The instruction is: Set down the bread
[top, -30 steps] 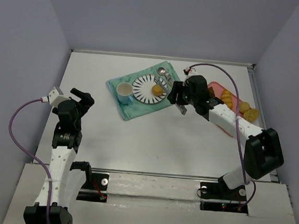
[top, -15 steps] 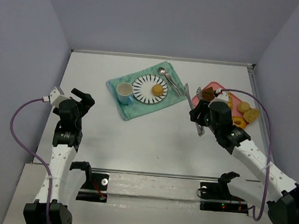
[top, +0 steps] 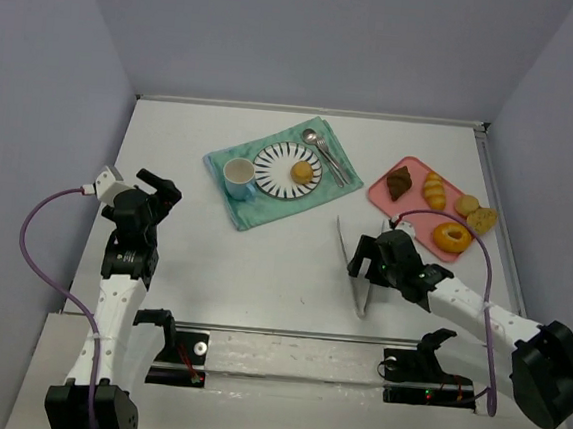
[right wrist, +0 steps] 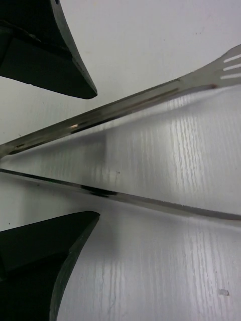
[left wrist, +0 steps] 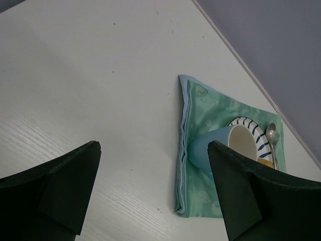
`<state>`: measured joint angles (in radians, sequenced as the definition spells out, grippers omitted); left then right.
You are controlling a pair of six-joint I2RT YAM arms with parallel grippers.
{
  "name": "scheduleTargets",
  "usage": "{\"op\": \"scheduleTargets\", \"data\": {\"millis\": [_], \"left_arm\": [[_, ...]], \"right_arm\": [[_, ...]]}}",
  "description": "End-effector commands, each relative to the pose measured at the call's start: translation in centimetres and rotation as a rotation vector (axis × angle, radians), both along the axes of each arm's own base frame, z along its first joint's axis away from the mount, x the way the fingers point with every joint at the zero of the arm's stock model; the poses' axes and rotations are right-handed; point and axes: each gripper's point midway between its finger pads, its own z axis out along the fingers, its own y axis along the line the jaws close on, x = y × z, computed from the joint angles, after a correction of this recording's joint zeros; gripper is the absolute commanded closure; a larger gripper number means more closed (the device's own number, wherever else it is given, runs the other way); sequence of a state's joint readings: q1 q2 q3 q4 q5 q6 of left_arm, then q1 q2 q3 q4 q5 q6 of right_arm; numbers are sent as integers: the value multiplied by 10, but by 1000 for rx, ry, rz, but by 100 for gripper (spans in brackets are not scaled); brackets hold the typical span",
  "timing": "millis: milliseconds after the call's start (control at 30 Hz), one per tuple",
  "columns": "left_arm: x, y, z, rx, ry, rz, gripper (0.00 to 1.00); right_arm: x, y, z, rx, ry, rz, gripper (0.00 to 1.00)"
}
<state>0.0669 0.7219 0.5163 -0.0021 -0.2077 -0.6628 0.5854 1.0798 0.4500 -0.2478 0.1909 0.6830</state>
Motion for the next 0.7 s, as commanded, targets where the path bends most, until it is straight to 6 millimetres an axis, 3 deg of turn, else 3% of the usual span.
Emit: {"op": "scheduleTargets", "data": {"millis": [0, 200, 333, 533, 667], "left_arm": [[3, 5, 13, 13, -40, 24, 1], [3, 6, 11, 12, -29, 27, 1], [4, 5, 12, 12, -28, 22, 1], [7, 5, 7, 8, -11, 22, 1], [11, -1, 4, -2, -3, -11, 1]], "right_arm": [[20, 4, 36, 26, -139, -32, 0], [43, -13, 119, 64, -373, -151, 0], [45, -29, 152, 99, -474, -239, 0], [37, -53, 181, 69, -544, -306, 0], [39, -57, 181, 23, -540, -316, 0]]}}
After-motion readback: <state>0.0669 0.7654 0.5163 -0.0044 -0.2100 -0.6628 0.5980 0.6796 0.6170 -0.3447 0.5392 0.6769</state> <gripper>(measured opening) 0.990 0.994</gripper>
